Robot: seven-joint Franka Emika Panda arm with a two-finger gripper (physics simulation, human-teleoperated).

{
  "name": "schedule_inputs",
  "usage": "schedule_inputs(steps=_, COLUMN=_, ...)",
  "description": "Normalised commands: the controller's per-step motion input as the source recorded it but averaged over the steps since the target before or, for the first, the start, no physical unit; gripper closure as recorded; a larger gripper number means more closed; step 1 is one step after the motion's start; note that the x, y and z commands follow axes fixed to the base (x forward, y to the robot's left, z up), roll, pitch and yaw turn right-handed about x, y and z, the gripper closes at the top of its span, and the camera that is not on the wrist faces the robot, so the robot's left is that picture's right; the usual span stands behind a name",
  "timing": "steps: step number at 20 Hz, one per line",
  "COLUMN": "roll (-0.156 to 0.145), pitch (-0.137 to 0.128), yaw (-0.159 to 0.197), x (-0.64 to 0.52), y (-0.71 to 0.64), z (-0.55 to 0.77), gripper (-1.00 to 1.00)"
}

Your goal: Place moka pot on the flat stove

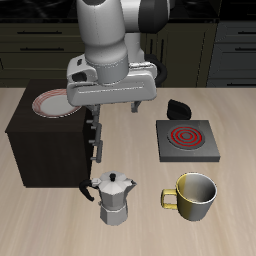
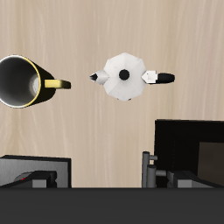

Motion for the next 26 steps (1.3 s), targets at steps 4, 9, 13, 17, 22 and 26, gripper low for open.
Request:
schedule_inputs(steps=4, roll=-0.073, pitch=-0.007, yaw=-0.047, x=0.15, y=-0.21, z=-0.04, gripper=-1.00)
schedule_inputs(steps=9, roll=-0.110, pitch=-0.020, yaw=-0.026, x=0.08, y=-0.14, z=-0.04, gripper=-1.00)
schedule_inputs(steps=13, roll=-0.034, pitch=-0.020, yaw=-0.012, x=0.06, y=0.00, z=0.00, gripper=-1.00)
schedule_inputs(steps=17, roll=0.007, pitch=-0.013, yaw=0.004, x=0.06, y=0.04, z=0.04, gripper=-1.00)
schedule_inputs(steps=22, roll=0.017, pitch=0.001, yaw=-0.005, x=0.13, y=0.04, z=-0.02, gripper=-1.00)
schedule_inputs(steps=26, roll=-0.034, pitch=0.001, yaw=-0.020, x=0.20, y=0.00, z=-0.05, gripper=-1.00)
